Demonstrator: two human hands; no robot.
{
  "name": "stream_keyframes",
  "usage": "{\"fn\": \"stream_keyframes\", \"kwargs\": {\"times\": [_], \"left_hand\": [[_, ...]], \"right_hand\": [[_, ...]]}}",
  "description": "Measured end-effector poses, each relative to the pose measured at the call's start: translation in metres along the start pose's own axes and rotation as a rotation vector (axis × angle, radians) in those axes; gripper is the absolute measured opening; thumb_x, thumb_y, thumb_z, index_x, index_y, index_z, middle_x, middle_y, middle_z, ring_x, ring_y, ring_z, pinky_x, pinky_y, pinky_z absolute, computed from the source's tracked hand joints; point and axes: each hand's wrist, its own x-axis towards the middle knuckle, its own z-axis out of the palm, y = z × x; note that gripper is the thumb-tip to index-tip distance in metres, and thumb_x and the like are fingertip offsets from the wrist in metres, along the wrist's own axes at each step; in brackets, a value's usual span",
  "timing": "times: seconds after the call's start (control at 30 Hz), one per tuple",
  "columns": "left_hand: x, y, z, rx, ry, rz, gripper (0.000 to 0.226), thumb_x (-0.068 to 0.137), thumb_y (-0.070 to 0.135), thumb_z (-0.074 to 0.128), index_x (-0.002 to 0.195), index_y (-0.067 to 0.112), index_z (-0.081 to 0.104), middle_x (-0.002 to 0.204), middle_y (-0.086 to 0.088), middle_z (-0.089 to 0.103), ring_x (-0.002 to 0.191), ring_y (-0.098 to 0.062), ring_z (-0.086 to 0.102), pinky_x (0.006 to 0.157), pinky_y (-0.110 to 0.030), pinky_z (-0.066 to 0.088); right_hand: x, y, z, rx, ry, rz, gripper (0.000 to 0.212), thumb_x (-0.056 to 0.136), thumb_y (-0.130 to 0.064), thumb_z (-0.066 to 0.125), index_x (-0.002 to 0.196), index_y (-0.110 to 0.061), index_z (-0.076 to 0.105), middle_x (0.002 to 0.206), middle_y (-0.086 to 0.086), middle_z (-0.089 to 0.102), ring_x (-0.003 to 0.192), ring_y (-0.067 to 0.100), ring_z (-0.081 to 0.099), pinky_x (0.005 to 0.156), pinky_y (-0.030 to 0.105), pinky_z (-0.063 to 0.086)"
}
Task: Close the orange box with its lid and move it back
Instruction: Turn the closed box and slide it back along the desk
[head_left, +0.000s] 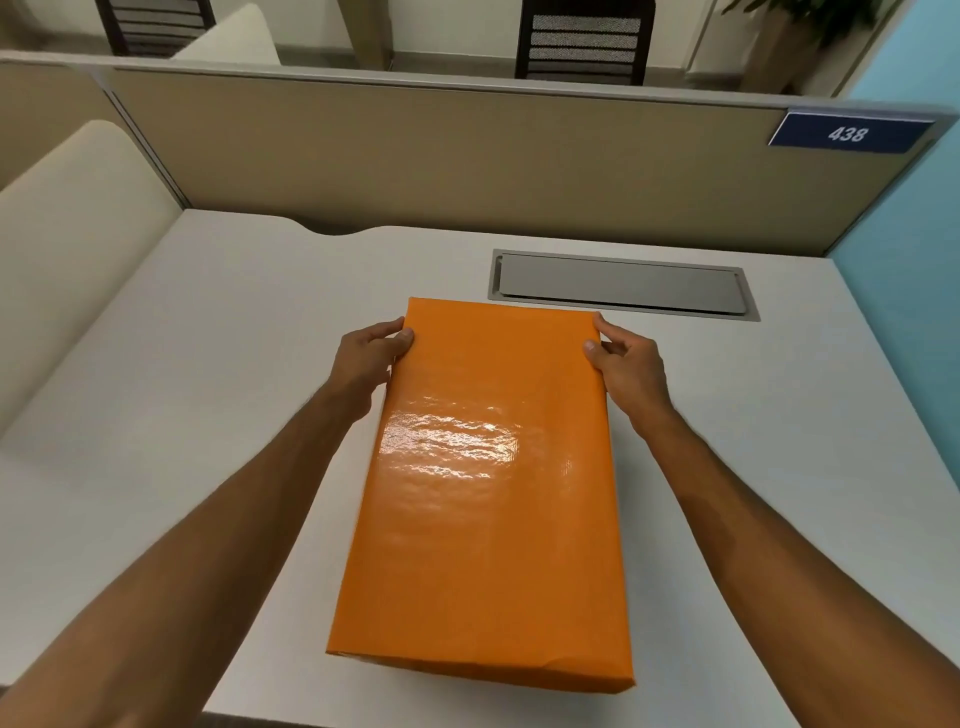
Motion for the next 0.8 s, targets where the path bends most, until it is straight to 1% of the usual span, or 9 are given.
{"fn": "stream_keyframes", "kwargs": {"times": [0.1, 0.13, 0.27, 0.33, 0.4, 0.5, 0.6, 0.7, 0.8], "left_hand": [[-0.001, 0.001, -0.001, 0.005, -0.011, 0.003, 0.049, 0.094, 0.031, 0.061, 0.141, 0.015, 0.054, 0.142, -0.01, 0.057, 0.127, -0.035, 0.055, 0.107, -0.06, 0.04], [-0.002, 0.002, -0.001, 0.011, -0.017, 0.001, 0.05, 0.094, 0.031, 0.061, 0.141, 0.015, 0.054, 0.142, -0.01, 0.057, 0.127, -0.036, 0.054, 0.107, -0.06, 0.04], [-0.009, 0.003, -0.006, 0.037, -0.047, -0.013, 0.053, 0.094, 0.036, 0.06, 0.144, 0.02, 0.05, 0.146, -0.009, 0.053, 0.131, -0.036, 0.051, 0.108, -0.061, 0.039], [-0.018, -0.001, -0.009, 0.048, -0.058, -0.021, 0.055, 0.095, 0.036, 0.059, 0.145, 0.02, 0.048, 0.146, -0.009, 0.052, 0.132, -0.036, 0.05, 0.108, -0.06, 0.039], [-0.034, -0.007, -0.013, 0.072, -0.07, -0.012, 0.055, 0.095, 0.035, 0.059, 0.146, 0.019, 0.046, 0.141, -0.007, 0.056, 0.129, -0.034, 0.053, 0.108, -0.059, 0.04], [-0.065, -0.021, -0.024, 0.114, -0.107, 0.023, 0.053, 0.095, 0.033, 0.059, 0.145, 0.019, 0.046, 0.127, -0.003, 0.062, 0.12, -0.03, 0.059, 0.106, -0.056, 0.043], [-0.096, -0.039, -0.038, 0.115, -0.15, 0.065, 0.052, 0.094, 0.035, 0.061, 0.142, 0.022, 0.05, 0.125, -0.003, 0.067, 0.116, -0.027, 0.063, 0.102, -0.052, 0.046], [-0.124, -0.053, -0.046, 0.078, -0.148, 0.092, 0.048, 0.093, 0.033, 0.061, 0.139, 0.022, 0.054, 0.122, -0.001, 0.067, 0.112, -0.023, 0.064, 0.095, -0.043, 0.05], [-0.148, -0.066, -0.051, 0.04, -0.135, 0.094, 0.048, 0.093, 0.03, 0.063, 0.139, 0.021, 0.054, 0.123, -0.003, 0.067, 0.11, -0.021, 0.065, 0.094, -0.043, 0.052]], "right_hand": [[-0.002, -0.002, 0.0, -0.011, -0.005, 0.002, 0.052, 0.099, -0.028, 0.056, 0.149, -0.021, 0.043, 0.139, 0.01, 0.06, 0.103, 0.017, 0.06, 0.088, 0.034, 0.051], [-0.004, -0.003, 0.0, -0.02, -0.013, 0.007, 0.053, 0.1, -0.029, 0.054, 0.15, -0.023, 0.041, 0.139, 0.01, 0.059, 0.101, 0.015, 0.059, 0.088, 0.034, 0.051], [-0.014, -0.005, -0.003, -0.022, -0.084, 0.024, 0.059, 0.1, -0.04, 0.05, 0.154, -0.031, 0.03, 0.14, 0.011, 0.058, 0.115, 0.026, 0.062, 0.095, 0.045, 0.052], [-0.025, -0.002, -0.005, 0.005, -0.085, 0.045, 0.061, 0.099, -0.042, 0.052, 0.155, -0.031, 0.029, 0.139, 0.011, 0.059, 0.118, 0.029, 0.062, 0.096, 0.048, 0.052], [-0.04, 0.004, -0.008, 0.038, -0.08, 0.071, 0.06, 0.098, -0.041, 0.053, 0.154, -0.028, 0.033, 0.138, 0.011, 0.06, 0.117, 0.029, 0.063, 0.097, 0.049, 0.052], [-0.068, 0.017, -0.012, 0.08, -0.085, 0.094, 0.056, 0.097, -0.039, 0.056, 0.149, -0.025, 0.042, 0.136, 0.01, 0.062, 0.114, 0.025, 0.063, 0.097, 0.049, 0.053], [-0.098, 0.029, -0.016, 0.134, -0.066, 0.114, 0.053, 0.095, -0.04, 0.06, 0.145, -0.025, 0.05, 0.136, 0.006, 0.062, 0.118, 0.024, 0.062, 0.098, 0.052, 0.052], [-0.129, 0.037, -0.02, 0.18, -0.044, 0.122, 0.052, 0.094, -0.039, 0.062, 0.143, -0.023, 0.054, 0.136, 0.003, 0.063, 0.12, 0.024, 0.062, 0.098, 0.053, 0.053], [-0.159, 0.043, -0.022, 0.232, -0.026, 0.138, 0.05, 0.094, -0.036, 0.063, 0.141, -0.02, 0.056, 0.135, 0.004, 0.063, 0.119, 0.024, 0.062, 0.097, 0.052, 0.053]]}}
